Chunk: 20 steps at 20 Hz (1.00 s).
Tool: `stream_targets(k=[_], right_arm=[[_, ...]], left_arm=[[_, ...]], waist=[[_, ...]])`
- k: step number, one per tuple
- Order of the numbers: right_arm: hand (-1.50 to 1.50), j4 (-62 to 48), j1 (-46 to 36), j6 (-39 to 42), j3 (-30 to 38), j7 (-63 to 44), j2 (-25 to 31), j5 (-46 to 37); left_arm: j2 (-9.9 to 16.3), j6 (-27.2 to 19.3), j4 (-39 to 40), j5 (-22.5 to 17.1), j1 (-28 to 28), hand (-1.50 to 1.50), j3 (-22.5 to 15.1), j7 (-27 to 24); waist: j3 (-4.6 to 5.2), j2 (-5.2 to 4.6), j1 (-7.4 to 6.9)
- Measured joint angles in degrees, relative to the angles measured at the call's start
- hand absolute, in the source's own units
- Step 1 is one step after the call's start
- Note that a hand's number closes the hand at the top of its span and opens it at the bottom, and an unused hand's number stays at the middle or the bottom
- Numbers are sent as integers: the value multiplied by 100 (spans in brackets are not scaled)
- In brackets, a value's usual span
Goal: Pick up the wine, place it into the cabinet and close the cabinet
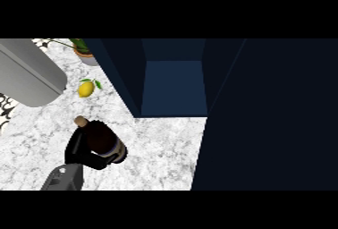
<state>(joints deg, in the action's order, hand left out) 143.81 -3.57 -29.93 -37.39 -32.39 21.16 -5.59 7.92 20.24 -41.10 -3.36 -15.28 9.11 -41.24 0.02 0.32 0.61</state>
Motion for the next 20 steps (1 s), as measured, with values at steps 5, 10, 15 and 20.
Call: stream_targets(k=[5, 10, 15, 20], right_arm=[[-150, -3, 50, -74, -5, 87, 33, 10], [-150, -4, 145, -72, 65, 224, 150, 27], [-150, -2, 281, -93, 31, 384, 222, 33], [-150, 13, 375, -93, 82, 531, 334, 54]], left_arm=[[-142, -209, -603, -56, 591, 150, -21, -262], [-293, 15, -1318, -158, 1109, 150, -280, 72], [-512, 37, -2175, -247, 1572, 150, -550, 471], [-699, -247, -2997, -336, 1835, 150, -1034, 943]], waist=[[-18, 22, -23], [-12, 15, -35], [-6, 6, -35], [-5, 9, -18]])
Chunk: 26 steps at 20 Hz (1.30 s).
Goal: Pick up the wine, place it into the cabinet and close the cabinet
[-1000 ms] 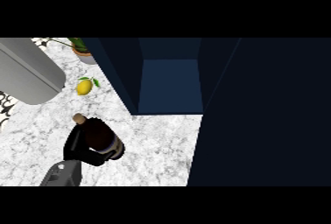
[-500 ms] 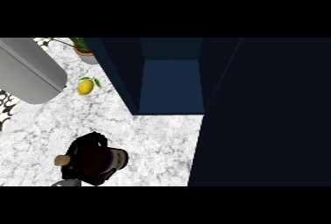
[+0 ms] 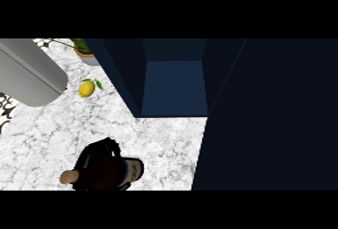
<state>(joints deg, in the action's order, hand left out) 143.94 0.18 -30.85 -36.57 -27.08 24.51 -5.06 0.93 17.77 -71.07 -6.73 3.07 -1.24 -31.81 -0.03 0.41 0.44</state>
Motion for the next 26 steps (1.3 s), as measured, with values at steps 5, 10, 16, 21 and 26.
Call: stream_targets(k=[5, 10, 16, 21, 26], right_arm=[[-150, -2, 112, -58, -148, 176, 22, 12], [-150, 4, 217, -71, -115, 325, 123, 23], [-150, 14, 486, 0, 45, 619, 338, 72], [-150, 28, 617, 52, 119, 714, 443, 115], [-150, 45, 788, 51, 78, 875, 535, 140]], left_arm=[[-64, -395, -837, -180, 241, 150, -593, 580], [-83, -1129, -1227, -245, 138, 150, -1149, 861], [-89, -2119, -1428, -119, -204, 150, -1499, 1098], [-90, -2616, -1265, 7, -561, 150, -1542, 1180], [-90, -2921, -884, 128, -1133, 150, -1466, 1334]], waist=[[2, 1, 13], [4, -8, 27], [3, -14, 51], [4, -18, 63], [5, -19, 95]])
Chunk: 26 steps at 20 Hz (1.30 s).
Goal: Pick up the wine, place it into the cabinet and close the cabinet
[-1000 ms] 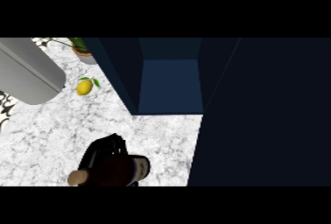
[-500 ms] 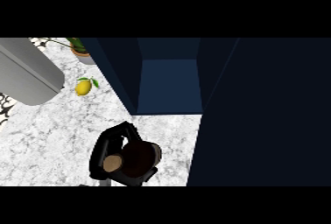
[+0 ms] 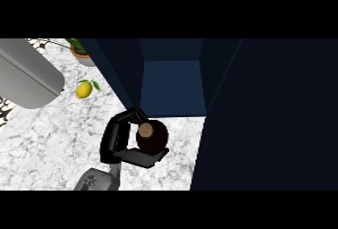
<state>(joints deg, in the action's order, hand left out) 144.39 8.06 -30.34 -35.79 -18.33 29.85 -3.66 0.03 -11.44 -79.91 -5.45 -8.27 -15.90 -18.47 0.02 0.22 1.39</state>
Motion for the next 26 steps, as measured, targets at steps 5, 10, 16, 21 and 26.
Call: stream_targets(k=[5, 10, 16, 21, 26], right_arm=[[-150, -15, 10, 33, 56, 90, -14, 45], [-150, -21, -71, 116, 247, 58, -3, 104], [-150, -51, 165, 205, 205, 329, -64, 163], [-150, -47, 238, 279, 303, 427, -62, 209], [-150, -72, 309, 397, 297, 545, -116, 257]], left_arm=[[8, -76, 505, -10, -630, 150, 177, 89], [2, -212, 1223, -122, -1263, 150, 217, 49], [-1, -326, 2119, -476, -1961, 150, 224, -183], [-1, -322, 2789, -798, -2519, 150, 286, -369], [-2, -546, 3558, -1259, -3148, 150, 187, -555]], waist=[[1, -11, -4], [1, -21, 17], [0, -26, 46], [1, -35, 67], [2, -51, 136]])
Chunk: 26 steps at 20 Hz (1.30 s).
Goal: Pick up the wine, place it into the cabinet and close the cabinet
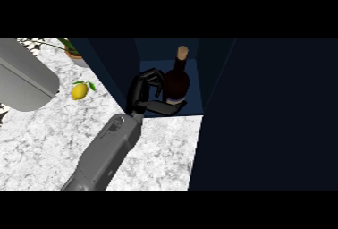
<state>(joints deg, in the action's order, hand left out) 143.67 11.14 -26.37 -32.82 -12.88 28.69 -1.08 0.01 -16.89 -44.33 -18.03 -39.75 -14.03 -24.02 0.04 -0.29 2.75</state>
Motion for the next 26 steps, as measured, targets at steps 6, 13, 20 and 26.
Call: stream_targets(k=[6, 13, 20, 26], right_arm=[[-150, 16, 130, 125, 53, 168, -2, 60], [-150, -9, 228, 282, 40, 344, -46, 123], [-150, -15, 380, 365, -20, 514, -83, 166], [-150, -35, 438, 449, 11, 647, -121, 202]], left_arm=[[-1, -206, 823, -177, -580, 150, -26, -92], [0, -518, 1835, -302, -1264, 150, -40, 9], [-2, -450, 2547, -630, -1673, 150, 327, -179], [11, -474, 3051, -680, -1999, 150, 532, -359]], waist=[[-1, -12, 68], [0, -53, 180], [5, -87, 261], [3, -118, 298]])
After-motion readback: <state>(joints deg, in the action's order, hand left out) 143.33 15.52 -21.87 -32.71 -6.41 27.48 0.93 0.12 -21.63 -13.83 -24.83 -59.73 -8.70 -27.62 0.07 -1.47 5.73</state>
